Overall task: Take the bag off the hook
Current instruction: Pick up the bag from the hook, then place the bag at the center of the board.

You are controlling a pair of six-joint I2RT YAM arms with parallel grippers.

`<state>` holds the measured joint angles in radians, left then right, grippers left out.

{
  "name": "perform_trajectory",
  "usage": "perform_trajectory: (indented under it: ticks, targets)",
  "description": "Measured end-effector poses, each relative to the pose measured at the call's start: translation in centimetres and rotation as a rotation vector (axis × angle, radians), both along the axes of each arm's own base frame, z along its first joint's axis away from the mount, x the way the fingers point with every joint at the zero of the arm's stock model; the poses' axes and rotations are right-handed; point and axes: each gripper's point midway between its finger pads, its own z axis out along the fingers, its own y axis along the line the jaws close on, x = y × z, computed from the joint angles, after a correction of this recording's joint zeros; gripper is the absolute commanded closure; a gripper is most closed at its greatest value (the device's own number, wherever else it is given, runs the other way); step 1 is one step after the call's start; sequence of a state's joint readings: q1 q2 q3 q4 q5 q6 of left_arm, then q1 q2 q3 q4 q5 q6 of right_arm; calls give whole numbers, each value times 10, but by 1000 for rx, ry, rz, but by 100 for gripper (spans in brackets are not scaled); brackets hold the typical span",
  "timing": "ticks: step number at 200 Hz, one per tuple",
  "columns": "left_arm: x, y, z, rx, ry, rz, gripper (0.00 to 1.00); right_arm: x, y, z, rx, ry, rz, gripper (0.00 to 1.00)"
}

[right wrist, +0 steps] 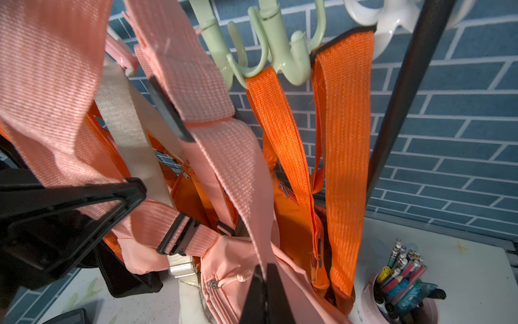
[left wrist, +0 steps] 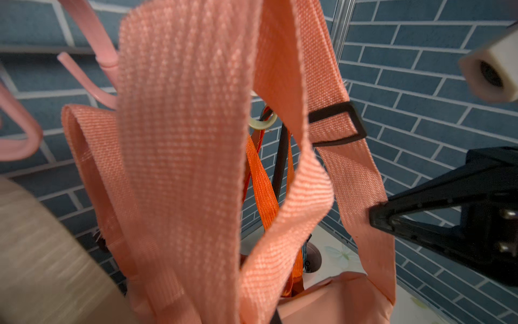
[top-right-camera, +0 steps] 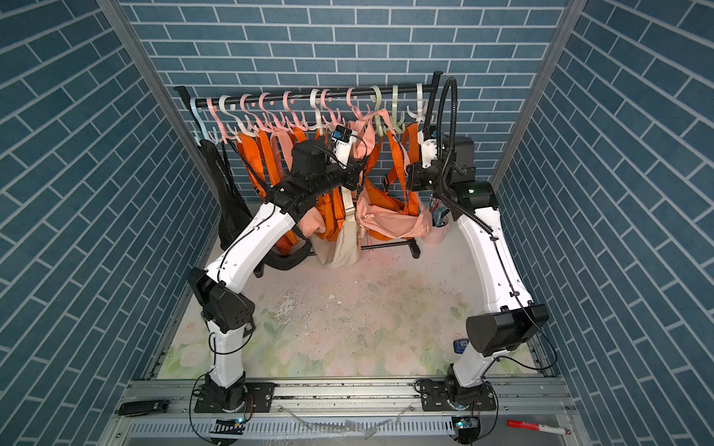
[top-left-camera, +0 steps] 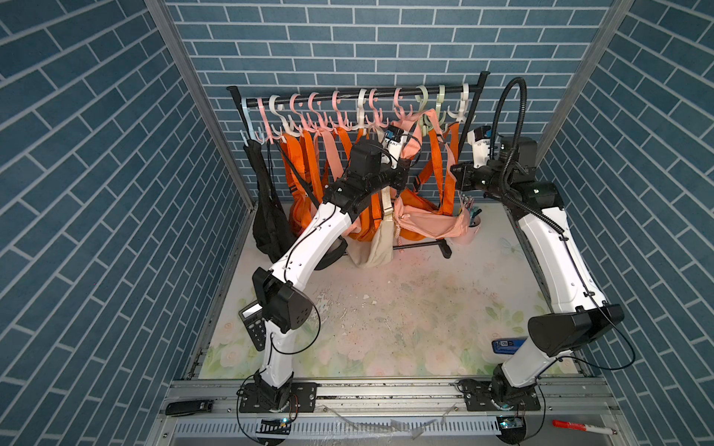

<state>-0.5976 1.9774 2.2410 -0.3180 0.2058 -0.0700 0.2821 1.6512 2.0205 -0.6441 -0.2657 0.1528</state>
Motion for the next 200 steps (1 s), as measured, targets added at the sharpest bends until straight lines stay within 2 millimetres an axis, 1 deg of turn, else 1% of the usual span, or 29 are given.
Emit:
perform_trajectory:
  ticks: [23, 39, 66, 82, 99, 128, 146, 200]
  targets:
    - [-19, 11, 14, -8, -11, -2, 100, -15, -7, 1, 3, -1, -15, 100]
    - [-35, 19, 25, -16, -27, -6, 100, -28, -14, 3, 10, -8, -37, 100]
    - [-65, 22, 30, -8, -46, -31, 100, -51, -25, 9, 21, -33, -68, 100]
    - [-79, 19, 24, 6, -48, -53, 100, -63, -31, 12, 29, -45, -81, 100]
    - [-94, 13, 12, 28, -40, -77, 100, -77, -37, 12, 38, -52, -98, 100]
    - [-116, 4, -13, 72, -18, -110, 100, -98, -49, 4, 49, -47, -137, 100]
    - [-134, -2, -25, 97, -11, -135, 100, -111, -58, 0, 50, -49, -167, 100]
    - [-185, -16, -37, 117, -30, -210, 100, -146, -85, -5, 56, -57, -266, 100]
